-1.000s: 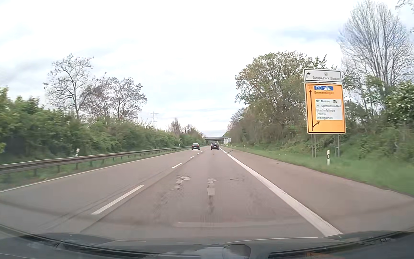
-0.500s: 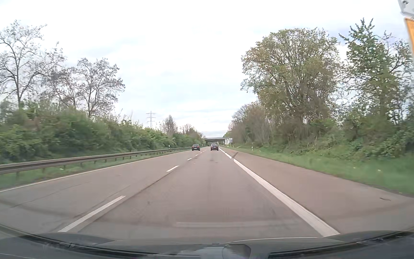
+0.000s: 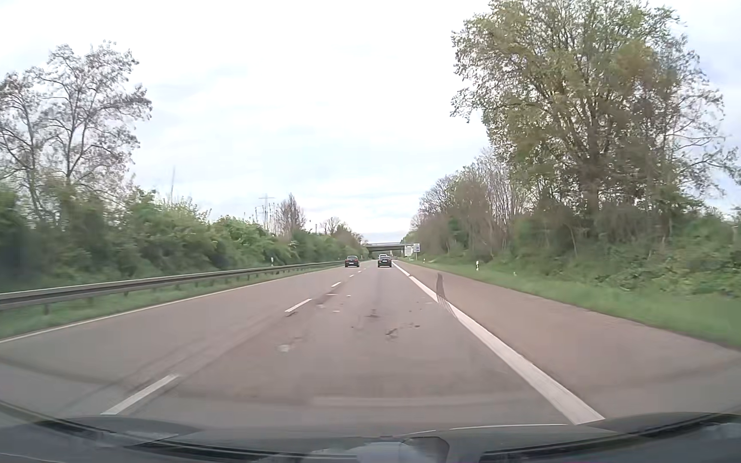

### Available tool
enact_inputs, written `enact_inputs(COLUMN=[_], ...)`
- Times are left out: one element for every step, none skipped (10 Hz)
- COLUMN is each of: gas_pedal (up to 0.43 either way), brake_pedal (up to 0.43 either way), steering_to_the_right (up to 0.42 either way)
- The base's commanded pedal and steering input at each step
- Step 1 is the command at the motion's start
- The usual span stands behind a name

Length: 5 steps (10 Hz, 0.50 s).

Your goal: Follow the waypoints while adhering to traffic rules and regulations

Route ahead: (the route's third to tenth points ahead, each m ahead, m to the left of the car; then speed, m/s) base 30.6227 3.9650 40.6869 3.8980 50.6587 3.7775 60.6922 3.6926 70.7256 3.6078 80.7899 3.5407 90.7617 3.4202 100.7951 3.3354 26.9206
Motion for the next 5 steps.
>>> enact_inputs(gas_pedal=[0.138, 0.138, 0.138, 0.138, 0.138], brake_pedal=[0.0, 0.0, 0.0, 0.0, 0.0], steering_to_the_right=[-0.002, -0.002, -0.002, -0.002, -0.002])
